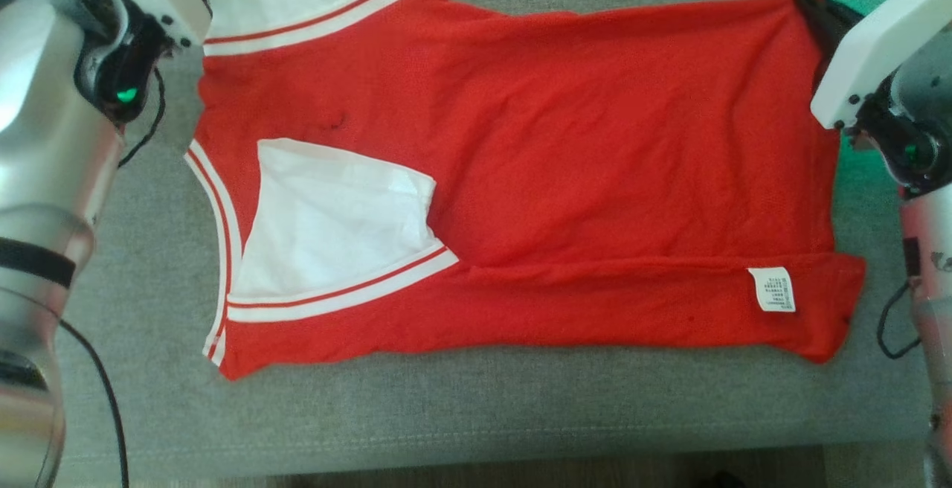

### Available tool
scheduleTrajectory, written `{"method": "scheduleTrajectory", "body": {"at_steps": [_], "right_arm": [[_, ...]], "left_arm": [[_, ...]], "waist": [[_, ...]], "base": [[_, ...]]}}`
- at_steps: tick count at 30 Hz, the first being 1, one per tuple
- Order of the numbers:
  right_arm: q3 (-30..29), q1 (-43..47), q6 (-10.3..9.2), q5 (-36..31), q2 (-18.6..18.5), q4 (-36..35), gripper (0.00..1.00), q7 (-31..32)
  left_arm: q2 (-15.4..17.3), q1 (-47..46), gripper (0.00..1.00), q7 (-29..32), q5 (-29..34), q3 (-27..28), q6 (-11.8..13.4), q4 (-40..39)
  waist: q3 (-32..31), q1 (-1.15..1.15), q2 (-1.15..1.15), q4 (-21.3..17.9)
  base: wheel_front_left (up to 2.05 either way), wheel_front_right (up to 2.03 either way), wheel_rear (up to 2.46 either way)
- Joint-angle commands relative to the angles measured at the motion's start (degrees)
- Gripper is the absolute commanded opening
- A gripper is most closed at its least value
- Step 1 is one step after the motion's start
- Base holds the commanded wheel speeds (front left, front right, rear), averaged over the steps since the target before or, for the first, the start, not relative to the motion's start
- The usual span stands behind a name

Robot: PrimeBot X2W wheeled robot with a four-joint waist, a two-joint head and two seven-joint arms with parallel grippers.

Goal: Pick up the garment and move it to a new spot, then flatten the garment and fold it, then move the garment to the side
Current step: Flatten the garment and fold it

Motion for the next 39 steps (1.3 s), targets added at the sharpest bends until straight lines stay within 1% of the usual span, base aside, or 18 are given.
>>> {"method": "scheduleTrajectory", "body": {"at_steps": [1, 7, 15, 18, 21, 24, 27, 31, 35, 39], "right_arm": [[0.2, 0.2, -0.04, 0.5, -0.3, -2.6, 0.00, -1.6], [0.0, 0.4, -0.04, 1.9, -1.0, -4.8, 0.00, -7.4], [0.0, 3.3, -0.04, 4.8, -1.1, -7.4, 0.00, -10.8], [-0.8, 6.1, -0.04, 7.5, -0.5, -9.6, 0.00, -11.1], [-1.9, 9.4, -0.04, 9.3, -0.5, -12.0, 0.00, -11.7], [-3.5, 13.4, -0.04, 11.6, -0.3, -14.8, 0.00, -12.0], [-5.4, 17.9, -0.04, 13.8, 0.3, -17.6, 0.00, -12.0], [-7.6, 23.3, -0.04, 16.1, 1.5, -21.0, 0.00, -12.4], [-9.9, 27.2, -0.04, 17.7, 3.3, -22.2, 0.00, -13.0], [-11.3, 29.8, -0.04, 18.6, 4.9, -22.5, 0.00, -13.4]], "left_arm": [[2.9, -3.3, 0.00, -1.1, -0.4, 1.1, 0.1, -1.4], [4.0, -4.3, 0.00, -4.2, -1.4, -0.4, 0.1, -3.1], [6.2, -2.9, 0.00, -6.9, -2.3, -2.4, 0.1, -6.7], [7.5, -0.8, 0.00, -8.3, -2.4, -1.9, 0.2, -8.9], [8.5, 2.7, 0.00, -9.3, -3.0, -0.8, 1.2, -12.3], [9.8, 7.2, 0.00, -9.8, -3.4, 0.5, 3.0, -17.5], [11.4, 12.5, 0.00, -10.0, -3.6, 1.6, 5.7, -24.4], [14.4, 20.4, 0.00, -10.2, -3.6, 3.1, 10.3, -35.0], [17.0, 29.4, 0.00, -10.2, -4.4, 4.8, 15.7, -45.5], [19.1, 37.9, 0.00, -10.2, -5.8, 5.7, 20.3, -53.0]], "waist": [[-0.2, 0.00, 0.00, 0.1], [-1.4, 0.00, 0.00, 0.5], [-3.0, 0.00, 0.00, 0.6], [-3.9, 0.00, 0.00, 0.7], [-4.9, 0.00, 0.00, 1.0], [-5.8, 0.00, 0.00, 1.4], [-6.7, 0.00, 0.00, 1.9], [-7.8, 0.00, 0.00, 2.2], [-8.5, 0.00, 0.00, 2.2], [-9.2, 0.00, 0.00, 2.3]], "base": [[0.00, 0.00, 0.00], [0.00, 0.00, 0.00], [0.00, 0.00, 0.00], [0.00, 0.00, 0.00], [0.00, 0.00, 0.00], [0.00, 0.00, 0.00], [0.00, 0.00, 0.00], [0.00, 0.00, 0.00], [0.00, 0.00, 0.00], [0.00, 0.00, 0.00]]}}
